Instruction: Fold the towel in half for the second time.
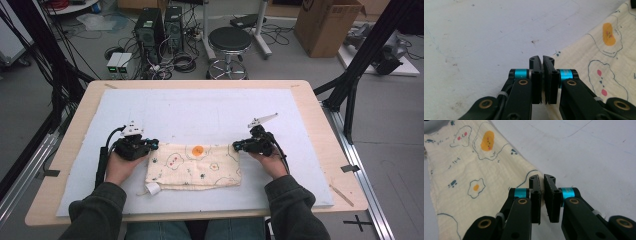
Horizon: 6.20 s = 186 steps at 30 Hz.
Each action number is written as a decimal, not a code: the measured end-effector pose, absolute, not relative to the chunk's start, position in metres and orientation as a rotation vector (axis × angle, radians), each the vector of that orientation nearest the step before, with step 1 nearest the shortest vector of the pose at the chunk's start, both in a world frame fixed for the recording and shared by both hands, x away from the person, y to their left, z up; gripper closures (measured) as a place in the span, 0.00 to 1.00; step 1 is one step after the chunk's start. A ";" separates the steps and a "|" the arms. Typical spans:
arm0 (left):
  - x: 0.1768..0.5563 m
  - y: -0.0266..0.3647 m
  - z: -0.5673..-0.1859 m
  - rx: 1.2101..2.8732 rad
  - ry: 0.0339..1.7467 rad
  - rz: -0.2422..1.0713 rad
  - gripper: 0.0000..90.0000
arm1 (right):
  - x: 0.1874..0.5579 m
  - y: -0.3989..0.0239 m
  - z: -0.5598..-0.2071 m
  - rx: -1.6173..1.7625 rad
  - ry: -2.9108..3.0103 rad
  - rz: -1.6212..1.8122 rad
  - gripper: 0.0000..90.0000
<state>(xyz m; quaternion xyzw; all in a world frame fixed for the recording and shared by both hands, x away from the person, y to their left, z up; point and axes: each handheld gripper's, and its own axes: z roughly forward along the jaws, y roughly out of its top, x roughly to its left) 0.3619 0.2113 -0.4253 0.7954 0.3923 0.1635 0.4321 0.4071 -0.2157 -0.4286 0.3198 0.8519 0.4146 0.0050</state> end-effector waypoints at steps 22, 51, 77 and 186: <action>0.401 0.216 -0.394 1.912 1.014 0.395 0.95 | 0.451 -0.214 -0.388 1.019 2.636 1.315 0.94; 0.425 0.211 -0.407 1.903 1.052 0.435 0.95 | 0.479 -0.214 -0.410 1.209 2.560 1.381 0.94; 0.397 0.213 -0.408 1.904 0.947 0.455 0.95 | 0.460 -0.213 -0.400 1.121 2.572 1.414 0.94; 0.327 0.210 -0.430 2.154 0.779 0.498 0.79 | 0.366 -0.216 -0.432 0.848 2.689 1.251 0.75</action>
